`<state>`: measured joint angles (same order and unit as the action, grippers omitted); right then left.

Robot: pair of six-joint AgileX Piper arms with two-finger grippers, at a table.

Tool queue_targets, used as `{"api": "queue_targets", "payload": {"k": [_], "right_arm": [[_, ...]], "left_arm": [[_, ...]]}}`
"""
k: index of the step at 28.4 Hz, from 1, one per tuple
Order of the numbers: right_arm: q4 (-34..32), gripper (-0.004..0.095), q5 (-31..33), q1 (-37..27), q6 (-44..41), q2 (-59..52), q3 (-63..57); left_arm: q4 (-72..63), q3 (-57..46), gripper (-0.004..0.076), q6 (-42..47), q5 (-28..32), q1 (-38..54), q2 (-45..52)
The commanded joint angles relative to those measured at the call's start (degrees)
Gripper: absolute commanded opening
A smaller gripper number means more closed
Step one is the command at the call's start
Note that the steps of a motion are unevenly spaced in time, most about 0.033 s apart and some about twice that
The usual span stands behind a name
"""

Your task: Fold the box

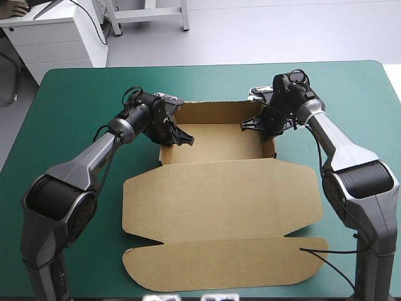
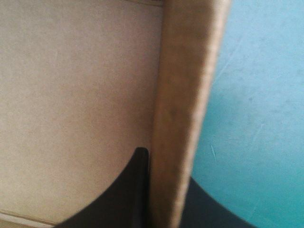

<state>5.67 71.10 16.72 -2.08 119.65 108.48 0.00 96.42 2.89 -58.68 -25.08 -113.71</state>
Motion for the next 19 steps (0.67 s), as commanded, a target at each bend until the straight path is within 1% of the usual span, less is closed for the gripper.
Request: {"api": "queue_targets", "payload": {"k": [1,2,4,6,7,9,14,19], "right_arm": [[2.73,0.0171,0.38,0.49,3.46,-2.32,1.56],[3.53,0.0312,0.38,0.49,3.46,-2.32,1.56],[4.86,0.0520,0.38,0.49,3.63,-2.32,1.56],[5.58,0.0683,0.38,0.49,4.38,-2.32,1.56],[5.58,0.0746,0.38,0.49,4.38,-2.32,1.56],[5.34,0.0797,0.38,0.49,4.38,-2.43,1.56],[4.99,0.0796,0.38,0.49,4.38,-3.67,1.56],[-0.26,0.0796,0.38,0.38,4.38,-7.57,1.68]], "left_arm": [[-0.37,0.69,0.0176,-4.70,-0.96,-0.49,1.50],[-1.32,0.89,0.0272,-4.70,-1.55,-0.13,1.50],[-1.67,1.49,0.0398,-4.70,-2.39,0.25,1.62],[-1.81,2.37,0.0496,-4.70,-3.10,0.34,1.76],[-1.81,2.95,0.0523,-4.70,-3.33,0.34,2.02],[-1.68,3.82,0.0534,-4.70,-3.70,0.34,2.59],[-0.95,6.38,0.0534,-5.44,-5.93,0.34,4.26],[-0.70,7.63,0.0534,-5.57,-6.95,0.34,6.82]]}}
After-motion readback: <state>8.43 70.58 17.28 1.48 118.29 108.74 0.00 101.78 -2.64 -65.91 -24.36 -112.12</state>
